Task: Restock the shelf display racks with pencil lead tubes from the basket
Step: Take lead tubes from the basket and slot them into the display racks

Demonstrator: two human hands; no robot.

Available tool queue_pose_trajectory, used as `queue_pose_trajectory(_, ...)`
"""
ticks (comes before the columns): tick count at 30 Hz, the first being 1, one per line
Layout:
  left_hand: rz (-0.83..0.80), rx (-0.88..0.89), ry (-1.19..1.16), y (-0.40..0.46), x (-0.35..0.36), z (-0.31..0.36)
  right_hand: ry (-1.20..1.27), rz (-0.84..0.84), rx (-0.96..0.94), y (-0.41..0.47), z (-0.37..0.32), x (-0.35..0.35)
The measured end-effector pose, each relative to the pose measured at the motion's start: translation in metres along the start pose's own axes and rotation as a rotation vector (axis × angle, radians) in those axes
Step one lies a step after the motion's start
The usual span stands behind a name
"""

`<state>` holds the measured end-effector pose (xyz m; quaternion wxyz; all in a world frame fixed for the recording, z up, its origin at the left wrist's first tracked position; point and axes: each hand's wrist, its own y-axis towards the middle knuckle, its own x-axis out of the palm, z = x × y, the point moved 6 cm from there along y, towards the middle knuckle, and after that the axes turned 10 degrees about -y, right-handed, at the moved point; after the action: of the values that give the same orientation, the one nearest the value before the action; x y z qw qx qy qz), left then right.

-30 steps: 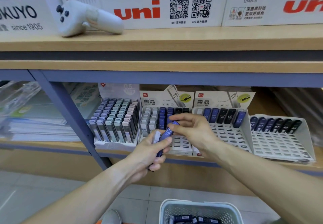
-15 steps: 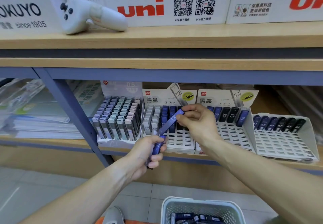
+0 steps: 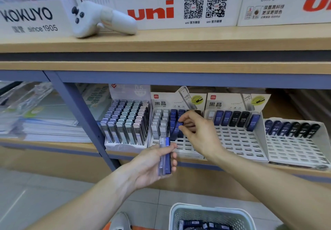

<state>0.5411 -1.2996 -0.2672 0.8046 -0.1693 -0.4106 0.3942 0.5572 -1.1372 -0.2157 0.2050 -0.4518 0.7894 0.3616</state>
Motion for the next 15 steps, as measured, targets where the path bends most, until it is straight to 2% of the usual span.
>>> queue_pose_trajectory(7, -0.029, -0.044, -0.059, -0.002, -0.003, -0.004, -0.021, -0.004, -0.045, 0.002, -0.007, 0.005)
queue_pose_trajectory(15, 0.054, 0.007, 0.068, 0.008, -0.005, -0.007, -0.150, -0.091, -0.084, 0.002, -0.005, 0.017)
